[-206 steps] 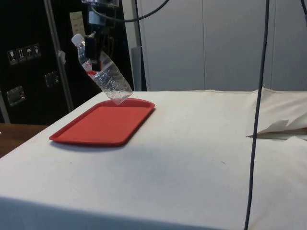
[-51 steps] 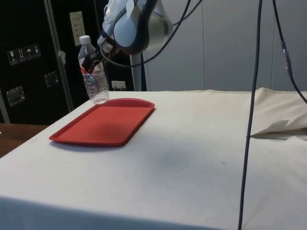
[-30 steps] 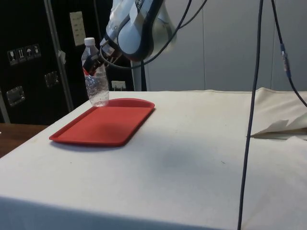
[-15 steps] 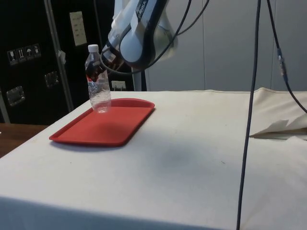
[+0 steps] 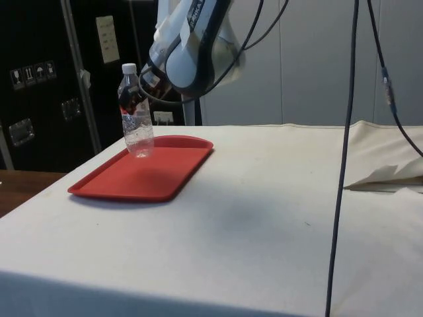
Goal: Place the bottle upright on the tray.
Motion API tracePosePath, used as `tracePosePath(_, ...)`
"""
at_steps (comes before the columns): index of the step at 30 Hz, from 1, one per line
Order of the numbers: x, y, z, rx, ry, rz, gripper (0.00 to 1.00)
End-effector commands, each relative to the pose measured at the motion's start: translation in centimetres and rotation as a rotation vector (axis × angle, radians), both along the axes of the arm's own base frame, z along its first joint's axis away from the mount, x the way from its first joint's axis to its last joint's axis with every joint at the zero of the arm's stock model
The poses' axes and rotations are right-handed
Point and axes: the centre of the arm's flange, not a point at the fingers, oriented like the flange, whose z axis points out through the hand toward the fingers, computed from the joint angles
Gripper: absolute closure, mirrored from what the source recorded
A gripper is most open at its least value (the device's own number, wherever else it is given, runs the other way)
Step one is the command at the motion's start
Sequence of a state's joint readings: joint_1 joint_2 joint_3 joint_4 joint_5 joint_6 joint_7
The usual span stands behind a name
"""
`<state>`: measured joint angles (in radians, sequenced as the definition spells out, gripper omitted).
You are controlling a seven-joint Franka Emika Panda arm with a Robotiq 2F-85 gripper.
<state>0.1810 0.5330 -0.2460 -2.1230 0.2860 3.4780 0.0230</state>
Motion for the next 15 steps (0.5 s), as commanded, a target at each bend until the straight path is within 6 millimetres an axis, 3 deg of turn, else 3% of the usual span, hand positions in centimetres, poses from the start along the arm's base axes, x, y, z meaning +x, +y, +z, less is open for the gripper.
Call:
tracePosePath(1, 0.1, 0.2, -0.3, 0.004, -0.003, 0.0, 0.65)
tracePosePath(15, 0.8, 0.4, -1.9, 0.021, 0.007, -0.011, 0.65)
